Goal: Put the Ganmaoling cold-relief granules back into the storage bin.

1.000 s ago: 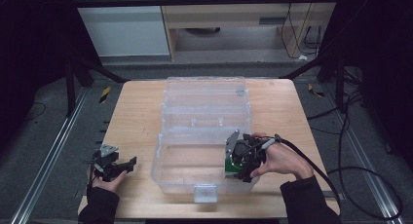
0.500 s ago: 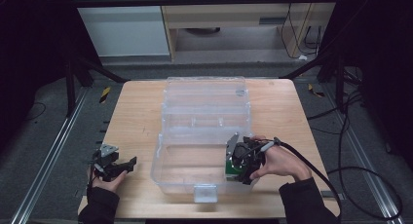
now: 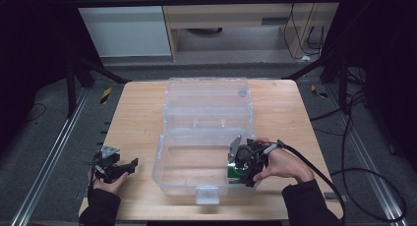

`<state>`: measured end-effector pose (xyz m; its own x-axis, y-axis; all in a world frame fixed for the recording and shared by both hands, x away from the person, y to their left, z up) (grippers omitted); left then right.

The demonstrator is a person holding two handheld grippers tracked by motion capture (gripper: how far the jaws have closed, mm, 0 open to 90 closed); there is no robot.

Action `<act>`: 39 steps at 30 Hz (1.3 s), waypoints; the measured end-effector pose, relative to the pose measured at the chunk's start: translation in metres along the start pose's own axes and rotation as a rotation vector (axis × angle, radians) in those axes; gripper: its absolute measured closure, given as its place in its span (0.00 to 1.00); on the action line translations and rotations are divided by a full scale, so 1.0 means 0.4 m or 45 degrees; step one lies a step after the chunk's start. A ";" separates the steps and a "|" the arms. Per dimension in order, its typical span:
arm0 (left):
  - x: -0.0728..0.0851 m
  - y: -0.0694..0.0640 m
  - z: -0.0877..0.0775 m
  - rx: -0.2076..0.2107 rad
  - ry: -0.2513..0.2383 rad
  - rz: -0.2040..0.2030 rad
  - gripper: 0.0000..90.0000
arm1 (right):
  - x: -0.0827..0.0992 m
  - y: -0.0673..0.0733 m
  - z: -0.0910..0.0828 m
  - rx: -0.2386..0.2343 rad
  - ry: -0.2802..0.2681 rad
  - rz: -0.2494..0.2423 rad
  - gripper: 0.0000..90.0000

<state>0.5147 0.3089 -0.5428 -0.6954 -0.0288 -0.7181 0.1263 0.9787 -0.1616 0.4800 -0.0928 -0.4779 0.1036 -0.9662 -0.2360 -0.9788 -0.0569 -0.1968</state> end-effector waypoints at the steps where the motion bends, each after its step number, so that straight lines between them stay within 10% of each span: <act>1: 0.000 0.000 0.000 0.000 0.000 0.000 0.26 | 0.000 -0.005 -0.007 0.012 -0.019 0.004 0.14; 9: 0.000 0.000 -0.001 0.001 0.001 0.000 0.27 | 0.007 -0.012 -0.070 0.087 -0.101 0.047 0.13; 22: 0.001 -0.001 -0.002 0.000 0.001 0.000 0.27 | 0.082 -0.028 -0.197 0.324 -0.318 0.310 0.09; 39: 0.001 -0.001 -0.002 0.002 0.005 0.000 0.29 | 0.318 -0.070 -0.147 0.720 -0.527 0.953 0.05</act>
<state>0.5138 0.3086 -0.5426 -0.6980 -0.0284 -0.7155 0.1271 0.9784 -0.1629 0.5102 -0.2290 -0.4466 -0.3418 -0.5364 -0.7716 -0.6022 0.7554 -0.2583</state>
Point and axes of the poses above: each handheld gripper's, and its own axes: z roughly forward along the jaws, x roughly out of its underside, y roughly to its left, the point moved 8 cm from there along z, roughly forward along the jaws, and after that the axes turned 12 degrees about -z, right-handed, at the moved point
